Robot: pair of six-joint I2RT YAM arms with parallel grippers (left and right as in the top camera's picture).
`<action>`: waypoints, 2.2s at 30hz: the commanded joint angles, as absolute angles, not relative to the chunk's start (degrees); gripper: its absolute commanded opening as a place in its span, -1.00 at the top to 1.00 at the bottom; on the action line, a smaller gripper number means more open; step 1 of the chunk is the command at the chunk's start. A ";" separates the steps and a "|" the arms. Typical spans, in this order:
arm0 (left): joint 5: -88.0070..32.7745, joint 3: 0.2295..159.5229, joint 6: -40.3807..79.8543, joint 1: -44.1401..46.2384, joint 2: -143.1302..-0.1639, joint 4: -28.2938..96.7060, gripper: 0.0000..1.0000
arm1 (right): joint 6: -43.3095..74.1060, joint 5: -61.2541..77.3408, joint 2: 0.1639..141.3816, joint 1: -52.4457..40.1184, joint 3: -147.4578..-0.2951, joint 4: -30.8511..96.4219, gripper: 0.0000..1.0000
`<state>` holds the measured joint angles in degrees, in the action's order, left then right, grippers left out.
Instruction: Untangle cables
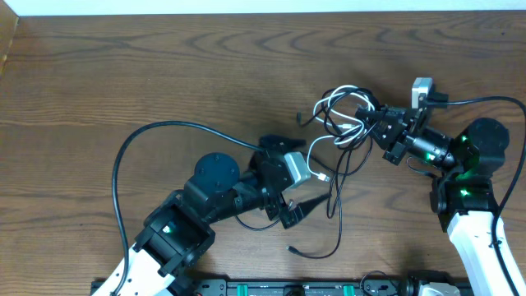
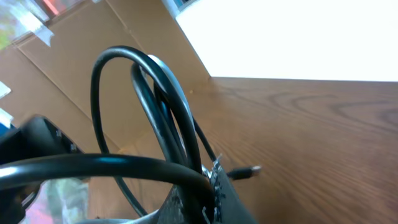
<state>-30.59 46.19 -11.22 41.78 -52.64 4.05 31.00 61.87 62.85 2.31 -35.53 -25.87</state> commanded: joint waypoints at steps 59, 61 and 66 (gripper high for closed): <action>-26.24 46.46 21.71 41.85 -66.59 -19.05 0.50 | 41.95 66.85 62.63 -2.35 -35.88 -28.25 0.98; -26.26 46.46 21.71 41.85 -66.54 -19.66 0.63 | 40.34 66.94 62.63 -2.35 -35.88 -26.55 0.98; -26.24 46.46 21.71 41.78 -66.48 -21.63 0.85 | 36.88 68.62 62.63 -2.35 -35.88 -23.70 0.98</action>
<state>-26.59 46.19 22.06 41.82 -66.61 -19.88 40.62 66.28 62.85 -1.96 -35.53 -24.45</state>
